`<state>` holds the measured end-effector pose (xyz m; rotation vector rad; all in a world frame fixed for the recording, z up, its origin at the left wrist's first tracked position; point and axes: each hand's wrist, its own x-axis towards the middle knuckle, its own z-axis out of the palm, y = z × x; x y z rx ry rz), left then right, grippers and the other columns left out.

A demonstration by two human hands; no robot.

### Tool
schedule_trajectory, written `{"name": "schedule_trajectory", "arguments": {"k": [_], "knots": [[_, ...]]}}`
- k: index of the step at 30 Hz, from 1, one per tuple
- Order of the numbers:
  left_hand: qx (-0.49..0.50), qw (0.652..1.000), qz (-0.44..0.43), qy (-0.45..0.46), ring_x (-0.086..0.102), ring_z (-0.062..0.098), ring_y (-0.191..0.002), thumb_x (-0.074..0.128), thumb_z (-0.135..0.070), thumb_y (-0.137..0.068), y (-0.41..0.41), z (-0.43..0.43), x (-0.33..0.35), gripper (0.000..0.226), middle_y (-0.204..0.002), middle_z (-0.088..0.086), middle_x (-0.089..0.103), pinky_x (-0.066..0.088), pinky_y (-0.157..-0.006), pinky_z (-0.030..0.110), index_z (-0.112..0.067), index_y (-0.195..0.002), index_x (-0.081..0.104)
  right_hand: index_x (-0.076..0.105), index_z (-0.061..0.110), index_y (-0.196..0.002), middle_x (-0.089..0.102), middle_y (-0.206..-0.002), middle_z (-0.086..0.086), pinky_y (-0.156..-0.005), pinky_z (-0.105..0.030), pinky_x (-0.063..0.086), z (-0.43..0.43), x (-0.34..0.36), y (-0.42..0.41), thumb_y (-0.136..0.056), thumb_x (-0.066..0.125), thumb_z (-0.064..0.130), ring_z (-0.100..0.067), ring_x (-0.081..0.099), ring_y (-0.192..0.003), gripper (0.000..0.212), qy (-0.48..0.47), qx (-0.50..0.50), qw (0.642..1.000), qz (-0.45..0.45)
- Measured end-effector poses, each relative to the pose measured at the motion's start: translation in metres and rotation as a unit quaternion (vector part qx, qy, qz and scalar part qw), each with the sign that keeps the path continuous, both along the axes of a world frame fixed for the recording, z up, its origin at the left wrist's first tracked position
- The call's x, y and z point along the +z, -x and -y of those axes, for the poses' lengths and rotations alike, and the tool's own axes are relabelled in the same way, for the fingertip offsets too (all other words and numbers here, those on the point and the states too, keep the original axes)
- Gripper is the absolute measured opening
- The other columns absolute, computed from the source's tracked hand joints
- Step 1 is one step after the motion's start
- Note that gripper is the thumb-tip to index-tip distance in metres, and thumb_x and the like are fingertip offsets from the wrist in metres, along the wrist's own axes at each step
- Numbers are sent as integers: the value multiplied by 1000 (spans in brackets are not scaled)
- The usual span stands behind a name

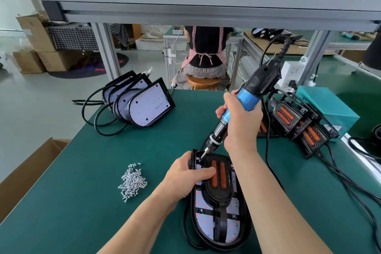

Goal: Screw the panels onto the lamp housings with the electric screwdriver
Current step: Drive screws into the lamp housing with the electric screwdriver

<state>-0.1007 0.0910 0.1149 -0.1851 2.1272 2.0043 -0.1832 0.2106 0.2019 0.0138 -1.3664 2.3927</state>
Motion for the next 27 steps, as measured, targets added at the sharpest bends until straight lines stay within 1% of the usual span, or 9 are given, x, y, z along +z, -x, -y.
{"name": "schedule_trajectory", "arguments": {"k": [4, 9, 13, 17, 20, 23, 25, 27], "knots": [[5, 1000, 1, -2, 74, 25, -93, 84, -37, -63, 1, 0, -1, 47, -98, 3, 78, 54, -97, 51, -19, -103, 67, 49, 14, -82, 52, -60, 5, -49, -27, 47, 3, 1, 0, -74, 67, 11, -17, 52, -44, 19, -27, 8, 999, -17], [9, 1000, -3, -9, 74, 26, -95, 84, -35, -62, 3, -1, -3, 49, -99, 4, 78, 54, -97, 51, -16, -105, 68, 47, 12, -79, 50, -52, 7, -47, -24, 43, 7, 0, -1, -73, 65, 10, -17, 49, -42, 19, -38, 14, 999, -27], [14, 1000, -6, -9, 75, 24, -92, 84, -34, -60, 4, -1, -5, 49, -97, 2, 78, 55, -96, 49, -17, -103, 68, 48, 12, -78, 49, -51, 6, -48, -24, 43, 11, 0, -2, -74, 63, 5, -17, 47, -43, 17, -50, 51, 997, -40], [11, 1000, -6, -12, 75, 20, -91, 84, -34, -62, 3, 0, -6, 47, -97, 0, 78, 55, -96, 46, -19, -104, 68, 50, 11, -80, 53, -47, 5, -51, -24, 46, 14, 0, -6, -74, 64, 9, -15, 50, -45, 16, -88, 69, 993, -47], [10, 1000, -10, -6, 75, 19, -92, 84, -35, -63, 1, -1, -4, 47, -98, -1, 78, 55, -97, 46, -20, -104, 68, 49, 10, -83, 54, -49, 3, -54, -25, 48, 7, 1, -9, -73, 66, 11, -16, 52, -47, 20, -68, 75, 994, -34], [12, 1000, -16, -9, 75, 22, -91, 83, -31, -65, 1, -2, -2, 46, -97, 2, 78, 56, -95, 46, -16, -105, 67, 50, 8, -92, 55, -53, 2, -54, -26, 50, -4, 0, -11, -75, 70, 10, -18, 54, -48, 26, -12, 76, 997, -22], [11, 1000, -19, -9, 75, 22, -89, 83, -29, -66, 0, -3, 0, 45, -96, 2, 78, 57, -92, 43, -14, -106, 66, 52, 6, -100, 55, -56, 0, -54, -27, 50, -9, 0, -13, -76, 72, 9, -18, 55, -49, 31, 28, 80, 996, -23], [8, 1000, -19, -8, 75, 20, -88, 82, -29, -67, 0, -3, 2, 45, -95, 1, 78, 58, -88, 37, -15, -106, 66, 53, 5, -104, 55, -60, 0, -54, -27, 50, -9, 1, -15, -77, 73, 8, -18, 55, -50, 34, 44, 80, 995, -25]]}}
